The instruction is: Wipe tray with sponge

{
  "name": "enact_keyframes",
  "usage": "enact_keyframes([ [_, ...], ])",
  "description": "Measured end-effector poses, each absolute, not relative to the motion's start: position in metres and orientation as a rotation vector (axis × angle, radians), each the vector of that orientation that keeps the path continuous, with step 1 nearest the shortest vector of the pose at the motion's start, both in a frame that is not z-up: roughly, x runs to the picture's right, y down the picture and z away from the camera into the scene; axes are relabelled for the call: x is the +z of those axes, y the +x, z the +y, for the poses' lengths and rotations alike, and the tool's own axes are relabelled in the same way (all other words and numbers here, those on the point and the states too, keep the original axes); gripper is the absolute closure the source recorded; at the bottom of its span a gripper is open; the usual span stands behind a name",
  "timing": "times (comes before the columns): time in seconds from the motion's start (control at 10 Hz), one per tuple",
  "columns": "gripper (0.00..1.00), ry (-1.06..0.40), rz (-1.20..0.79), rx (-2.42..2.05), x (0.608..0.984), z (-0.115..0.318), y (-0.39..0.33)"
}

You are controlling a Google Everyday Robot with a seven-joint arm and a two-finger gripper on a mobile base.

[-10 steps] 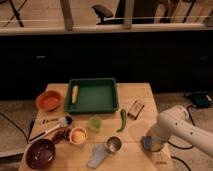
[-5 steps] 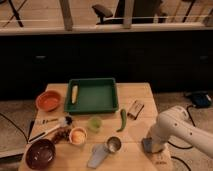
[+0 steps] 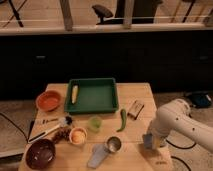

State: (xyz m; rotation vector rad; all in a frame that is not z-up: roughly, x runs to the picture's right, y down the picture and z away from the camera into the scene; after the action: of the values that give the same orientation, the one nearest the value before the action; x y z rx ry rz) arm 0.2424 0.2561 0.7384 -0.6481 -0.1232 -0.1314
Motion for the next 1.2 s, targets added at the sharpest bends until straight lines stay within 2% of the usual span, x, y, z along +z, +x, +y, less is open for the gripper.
enact_keyframes([
  [1.2, 1.0, -0.582, -0.125, -0.187, 0.7, 0.187, 0.191],
])
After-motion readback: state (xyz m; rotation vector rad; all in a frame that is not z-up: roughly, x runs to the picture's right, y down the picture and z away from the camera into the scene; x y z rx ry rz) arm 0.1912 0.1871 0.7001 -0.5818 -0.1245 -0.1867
